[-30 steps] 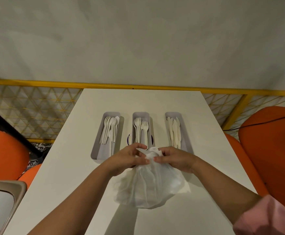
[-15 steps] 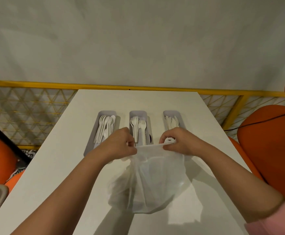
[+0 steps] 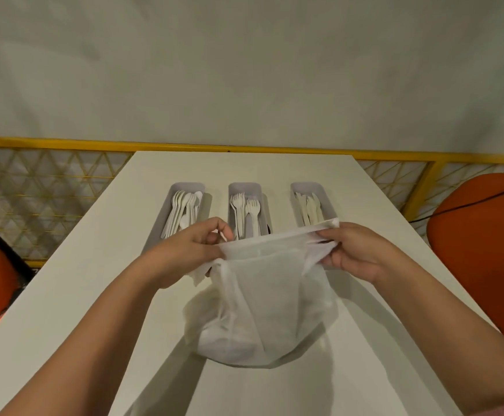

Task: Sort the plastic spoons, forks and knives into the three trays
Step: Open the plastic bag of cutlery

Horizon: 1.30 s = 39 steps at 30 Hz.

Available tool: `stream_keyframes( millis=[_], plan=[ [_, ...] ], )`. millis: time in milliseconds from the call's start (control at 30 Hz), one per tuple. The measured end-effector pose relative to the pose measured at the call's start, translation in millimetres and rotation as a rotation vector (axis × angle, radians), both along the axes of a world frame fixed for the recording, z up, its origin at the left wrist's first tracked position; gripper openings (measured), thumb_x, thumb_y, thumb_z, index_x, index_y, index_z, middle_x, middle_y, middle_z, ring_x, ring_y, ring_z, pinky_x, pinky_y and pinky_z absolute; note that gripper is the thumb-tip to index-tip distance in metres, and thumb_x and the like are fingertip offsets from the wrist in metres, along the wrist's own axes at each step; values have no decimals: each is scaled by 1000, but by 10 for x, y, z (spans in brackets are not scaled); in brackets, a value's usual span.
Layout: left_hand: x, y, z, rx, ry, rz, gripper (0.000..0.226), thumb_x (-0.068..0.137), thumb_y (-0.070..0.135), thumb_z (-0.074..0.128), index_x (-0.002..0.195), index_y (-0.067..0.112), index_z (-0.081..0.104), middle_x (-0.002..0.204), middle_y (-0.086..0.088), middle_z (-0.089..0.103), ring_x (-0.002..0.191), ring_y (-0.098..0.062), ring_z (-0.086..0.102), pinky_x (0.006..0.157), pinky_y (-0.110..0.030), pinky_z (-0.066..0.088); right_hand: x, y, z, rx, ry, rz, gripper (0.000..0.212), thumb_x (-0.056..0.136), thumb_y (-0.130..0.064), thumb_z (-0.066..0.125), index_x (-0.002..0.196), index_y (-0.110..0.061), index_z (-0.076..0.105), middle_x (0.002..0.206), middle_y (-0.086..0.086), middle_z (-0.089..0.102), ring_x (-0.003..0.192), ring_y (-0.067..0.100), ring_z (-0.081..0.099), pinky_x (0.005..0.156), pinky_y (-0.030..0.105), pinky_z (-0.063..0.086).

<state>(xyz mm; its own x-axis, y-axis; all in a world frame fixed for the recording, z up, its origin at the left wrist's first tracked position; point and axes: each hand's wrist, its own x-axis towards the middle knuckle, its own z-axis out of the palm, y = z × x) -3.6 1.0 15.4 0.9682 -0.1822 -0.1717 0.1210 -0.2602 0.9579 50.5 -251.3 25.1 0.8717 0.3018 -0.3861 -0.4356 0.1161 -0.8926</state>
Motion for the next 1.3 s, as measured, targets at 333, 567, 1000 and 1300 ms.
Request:
stream_keyframes(
  millis=[333,567,1000,1300],
  plan=[
    [-361,-97,-238,678,-97,152,50,83,-7,46,110,32,62,98,2,54,66,-12,54,57,-17,44,-323,-54,-298,225,77,-17,15,91,-5,50,99,-2,63,85,12,71,72,21,69,62,31,59],
    [-486,-106,-316,-399,78,357,46,82,-19,33,108,7,60,92,-13,63,67,-17,62,52,-19,52,-585,-224,-464,-746,-399,264,15,82,-19,70,96,-15,69,89,2,65,79,15,58,69,24,45],
    [-647,-58,-533,183,17,215,45,66,19,75,110,17,65,103,-7,66,91,-21,63,73,-24,47,-482,-378,-607,497,142,-255,24,95,3,33,101,5,57,97,19,65,93,29,63,78,41,56],
    [-489,-33,-549,-736,247,551,25,96,-3,35,83,-3,56,54,-9,66,49,-19,66,45,-27,56,-451,-412,-831,-22,38,-22,20,90,-21,55,97,-8,70,85,7,74,71,18,69,65,27,56]
  ],
)
